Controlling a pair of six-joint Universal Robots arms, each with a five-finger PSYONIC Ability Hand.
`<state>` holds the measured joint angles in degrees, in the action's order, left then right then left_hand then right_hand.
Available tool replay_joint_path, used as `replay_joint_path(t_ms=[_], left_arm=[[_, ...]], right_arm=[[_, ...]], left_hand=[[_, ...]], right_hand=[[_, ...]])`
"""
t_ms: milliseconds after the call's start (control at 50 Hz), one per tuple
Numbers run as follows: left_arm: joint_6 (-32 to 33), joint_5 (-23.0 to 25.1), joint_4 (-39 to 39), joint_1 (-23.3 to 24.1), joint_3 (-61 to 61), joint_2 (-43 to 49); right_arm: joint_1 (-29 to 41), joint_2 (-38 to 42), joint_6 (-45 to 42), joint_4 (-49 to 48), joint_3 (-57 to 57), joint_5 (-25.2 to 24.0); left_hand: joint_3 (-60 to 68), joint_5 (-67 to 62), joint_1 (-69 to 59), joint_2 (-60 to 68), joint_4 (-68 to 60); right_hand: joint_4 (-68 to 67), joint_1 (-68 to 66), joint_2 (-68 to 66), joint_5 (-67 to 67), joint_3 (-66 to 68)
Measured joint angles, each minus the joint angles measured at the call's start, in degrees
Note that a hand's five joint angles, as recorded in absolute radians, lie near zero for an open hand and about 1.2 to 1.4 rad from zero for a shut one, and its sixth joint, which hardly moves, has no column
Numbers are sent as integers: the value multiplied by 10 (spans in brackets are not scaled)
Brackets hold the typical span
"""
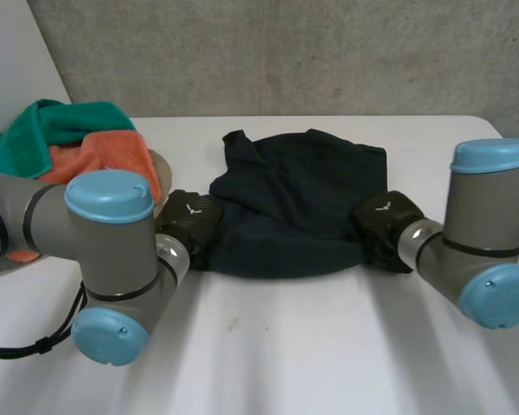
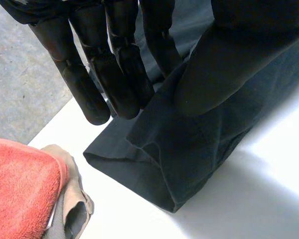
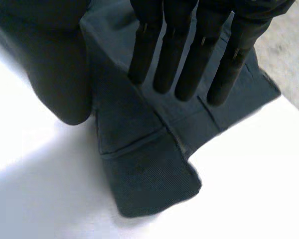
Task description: Fold the laundry.
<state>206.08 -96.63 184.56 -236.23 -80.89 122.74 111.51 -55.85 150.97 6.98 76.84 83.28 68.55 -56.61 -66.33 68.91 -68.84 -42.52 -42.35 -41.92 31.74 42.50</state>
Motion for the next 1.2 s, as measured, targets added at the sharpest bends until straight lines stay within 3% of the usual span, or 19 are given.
replay_joint_path(t_ms=[40, 120, 280, 320, 360, 400, 540, 620, 780, 820, 900, 1040, 1200], left_arm=[[-10, 1, 0, -1, -4, -12], [-22, 2, 0, -1, -6, -23], [-32, 2, 0, -3, -1, -26], [-32, 2, 0, -4, 0, -25], [-32, 2, 0, -4, 1, -23], [-31, 2, -2, -3, -1, -22], [-29, 2, -29, 1, -30, -38], [-26, 3, -67, 3, -68, -77], [-3, 5, -197, 34, -201, -214], [21, 4, -238, 61, -243, -259], [49, 1, -265, 95, -272, -293], [61, -2, -236, 106, -253, -286], [64, -3, -129, 47, -157, -185]], right_arm=[[-24, -21, 69, 6, 16, -20], [-54, -51, 122, 19, 38, -51], [-94, -75, 126, 48, 83, -86], [-100, -75, 117, 49, 95, -88], [-104, -75, 104, 43, 106, -88], [-105, -74, 95, 33, 114, -87], [-106, -73, 65, 8, 130, -80], [-106, -92, 40, 9, 143, -77], [-106, -224, -118, 110, 215, -67], [-105, -269, -190, 170, 245, -51], [-102, -306, -249, 221, 272, -26], [-90, -309, -266, 197, 288, -7], [-55, -197, -238, 77, 233, 11]], left_hand=[[0, 0, 0, 0, 0], [0, 0, 0, 0, 0], [0, 0, 0, 0, 0], [0, 0, 0, 0, 0], [0, 0, 0, 0, 0], [0, 0, 0, 0, 0], [0, 0, 0, 0, 0], [0, 0, 0, 0, 0], [0, -8, 0, 0, 0], [0, -8, 0, 0, 0], [0, -8, 0, 0, 0], [0, -14, 0, 0, 0], [0, -15, 0, 0, 0]], right_hand=[[53, 39, 35, -55, -46], [72, 52, 42, -76, -67], [68, 51, 42, -71, -64], [34, 28, 25, -25, -36], [-136, -123, -156, 145, 136], [-231, -183, -240, 236, 231], [-260, -186, -251, 255, 250], [-260, -186, -251, 255, 250], [-260, -186, -251, 255, 258], [-261, -186, -251, 255, 258], [-262, -186, -251, 255, 258], [-262, -190, -251, 255, 258], [-262, -203, -251, 265, 258]])
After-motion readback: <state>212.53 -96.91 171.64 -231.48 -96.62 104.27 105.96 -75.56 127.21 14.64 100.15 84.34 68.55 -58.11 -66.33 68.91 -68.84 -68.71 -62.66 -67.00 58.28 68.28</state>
